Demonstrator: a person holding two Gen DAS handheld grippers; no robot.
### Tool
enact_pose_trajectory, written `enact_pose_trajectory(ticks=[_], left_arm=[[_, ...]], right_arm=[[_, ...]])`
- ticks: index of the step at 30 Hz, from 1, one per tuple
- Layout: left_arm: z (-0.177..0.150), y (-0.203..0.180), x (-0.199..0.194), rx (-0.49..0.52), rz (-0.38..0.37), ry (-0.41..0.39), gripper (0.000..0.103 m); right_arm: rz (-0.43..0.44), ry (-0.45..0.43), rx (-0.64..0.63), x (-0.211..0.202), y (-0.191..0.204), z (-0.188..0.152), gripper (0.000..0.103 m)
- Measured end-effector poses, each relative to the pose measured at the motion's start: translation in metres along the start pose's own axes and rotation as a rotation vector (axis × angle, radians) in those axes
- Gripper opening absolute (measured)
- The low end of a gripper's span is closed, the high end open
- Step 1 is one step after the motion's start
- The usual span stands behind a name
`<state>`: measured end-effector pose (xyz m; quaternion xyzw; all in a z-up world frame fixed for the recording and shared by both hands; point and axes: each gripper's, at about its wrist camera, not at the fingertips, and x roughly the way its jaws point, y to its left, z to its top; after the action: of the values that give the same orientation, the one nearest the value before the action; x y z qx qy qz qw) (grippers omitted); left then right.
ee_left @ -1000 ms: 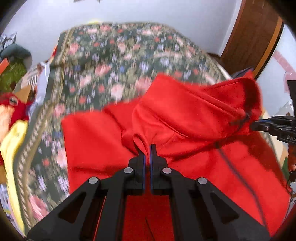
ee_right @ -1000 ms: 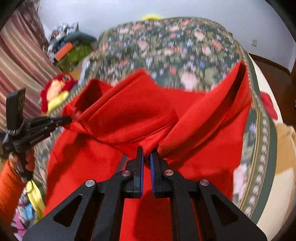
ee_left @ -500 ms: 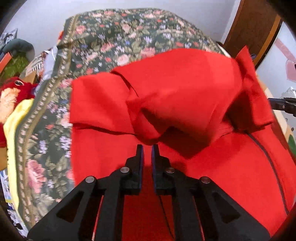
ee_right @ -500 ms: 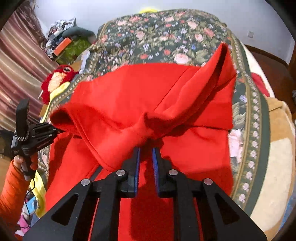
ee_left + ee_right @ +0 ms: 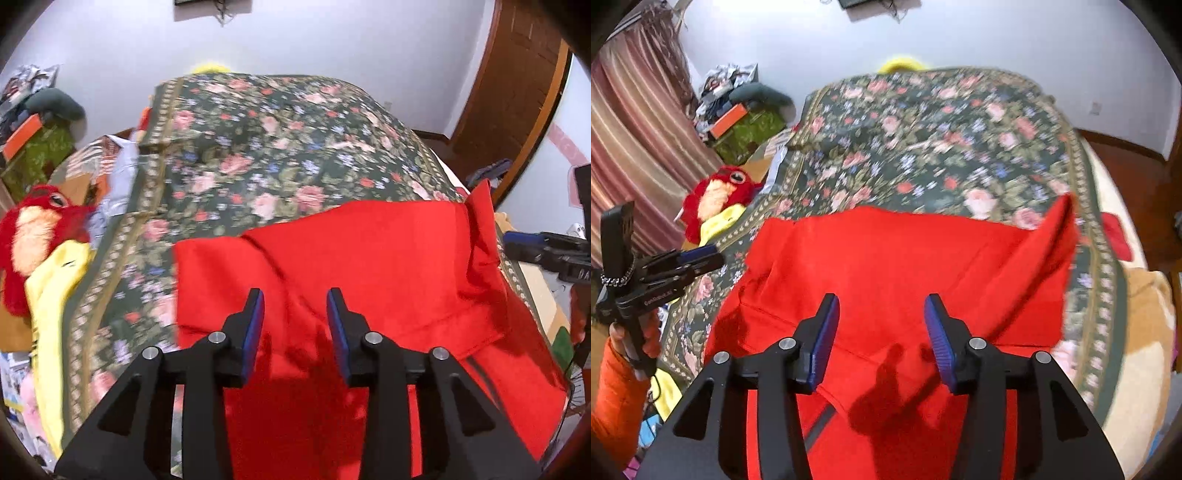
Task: Fold large clothes
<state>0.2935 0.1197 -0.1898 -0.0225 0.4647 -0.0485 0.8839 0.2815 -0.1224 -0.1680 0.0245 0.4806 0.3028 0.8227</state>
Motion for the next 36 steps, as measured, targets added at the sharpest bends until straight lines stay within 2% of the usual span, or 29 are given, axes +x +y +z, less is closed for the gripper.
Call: enact_pose_trajectory(ticks=[4, 9, 11, 17, 22, 23, 24, 27, 28, 30, 34, 36], left_arm=[[0.002, -0.02, 0.038, 0.03, -0.018, 0.052, 0.036], [-0.008, -0.029, 0.087, 0.036, -0.001, 0.148, 0.041], [-0.017, -0.029, 0.099, 0.05, 0.017, 0.163, 0.043], [-0.036, -0.035, 0.096, 0.116, 0.098, 0.116, 0.058], [-0.042, -0.026, 0.092, 0.072, 0.084, 0.125, 0.061], [-0.043, -0.024, 0.091, 0.053, 0.077, 0.132, 0.062], [-0.044, -0.022, 0.089, 0.036, 0.07, 0.137, 0.062], [-0.051, -0.023, 0.079, 0.03, 0.076, 0.142, 0.063], [-0.054, -0.024, 0.075, 0.03, 0.09, 0.136, 0.07], [-0.059, -0.024, 0.066, 0.026, 0.107, 0.137, 0.075], [-0.069, -0.016, 0.046, -0.029, 0.085, 0.153, 0.076], [-0.074, -0.011, 0.034, -0.058, 0.076, 0.164, 0.076]], right_arm=[[-0.005, 0.085, 0.027, 0.042, -0.005, 0.008, 0.049], [-0.077, 0.157, 0.118, 0.069, -0.036, 0.011, 0.049], [-0.13, 0.14, 0.152, 0.066, -0.056, 0.01, 0.049], [-0.217, 0.073, 0.244, 0.036, -0.107, -0.003, 0.049], [-0.333, 0.073, 0.316, 0.015, -0.138, -0.022, 0.049], [-0.362, 0.082, 0.333, 0.012, -0.144, -0.027, 0.053], [-0.359, 0.087, 0.345, 0.011, -0.147, -0.028, 0.056], [-0.319, 0.094, 0.386, -0.005, -0.154, -0.04, 0.057], [-0.316, 0.091, 0.384, -0.014, -0.151, -0.044, 0.057], [-0.322, 0.087, 0.367, -0.024, -0.144, -0.046, 0.057], [-0.272, 0.059, 0.32, -0.048, -0.12, -0.05, 0.059], [-0.255, 0.037, 0.303, -0.06, -0.109, -0.05, 0.066]])
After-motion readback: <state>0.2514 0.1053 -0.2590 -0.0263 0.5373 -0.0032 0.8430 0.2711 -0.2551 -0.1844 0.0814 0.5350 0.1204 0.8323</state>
